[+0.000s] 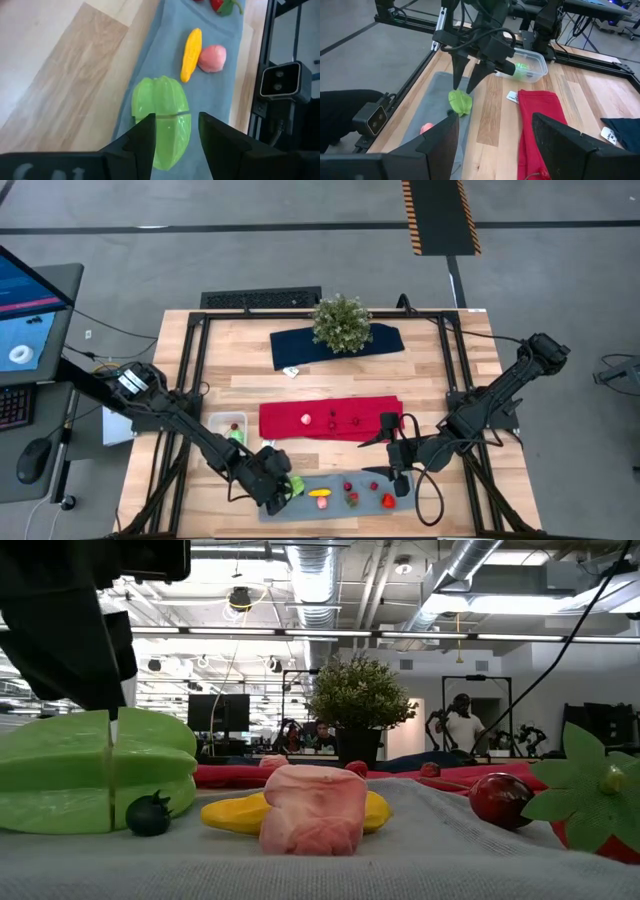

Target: Pick and placing Produce into tupperware

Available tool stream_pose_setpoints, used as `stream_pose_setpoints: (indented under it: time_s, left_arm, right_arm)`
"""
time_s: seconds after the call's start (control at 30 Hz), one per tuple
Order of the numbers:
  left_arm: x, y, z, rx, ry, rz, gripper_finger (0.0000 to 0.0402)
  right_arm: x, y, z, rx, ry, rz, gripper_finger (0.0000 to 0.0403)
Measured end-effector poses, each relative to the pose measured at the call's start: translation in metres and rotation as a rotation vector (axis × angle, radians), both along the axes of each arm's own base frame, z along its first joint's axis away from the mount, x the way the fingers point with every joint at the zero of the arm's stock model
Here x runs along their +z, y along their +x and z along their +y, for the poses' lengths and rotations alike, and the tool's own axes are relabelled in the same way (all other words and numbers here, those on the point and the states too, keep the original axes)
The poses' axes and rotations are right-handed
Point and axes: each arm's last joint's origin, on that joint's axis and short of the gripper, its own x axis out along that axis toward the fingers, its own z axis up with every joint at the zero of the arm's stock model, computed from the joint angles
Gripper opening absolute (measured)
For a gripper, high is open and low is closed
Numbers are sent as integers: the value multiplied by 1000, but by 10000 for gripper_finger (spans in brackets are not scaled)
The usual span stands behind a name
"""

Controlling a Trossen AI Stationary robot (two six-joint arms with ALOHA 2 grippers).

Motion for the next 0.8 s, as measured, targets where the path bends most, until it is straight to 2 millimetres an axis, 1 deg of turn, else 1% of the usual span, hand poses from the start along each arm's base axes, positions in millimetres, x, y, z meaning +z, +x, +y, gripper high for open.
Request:
stream_pose_setpoints:
  time_s: [0.2, 0.47, 0.53, 0.67, 0.8]
  left_arm:
    - [0, 5, 6, -11, -39, 29, 137]
    - [0, 5, 6, -16, -40, 18, 137]
    - [2, 7, 6, 5, -43, -6, 137]
    - [9, 12, 1, 18, -65, -108, 137]
    - [15, 19, 0, 9, -157, -161, 137]
  right_arm:
    - [0, 0, 0, 0, 0, 0, 275]
    - [0, 0, 0, 0, 0, 0, 275]
    - [0, 0, 0, 0, 0, 0, 275]
    - [0, 0, 0, 0, 1, 0, 275]
    - [0, 0, 0, -3, 8, 1, 275]
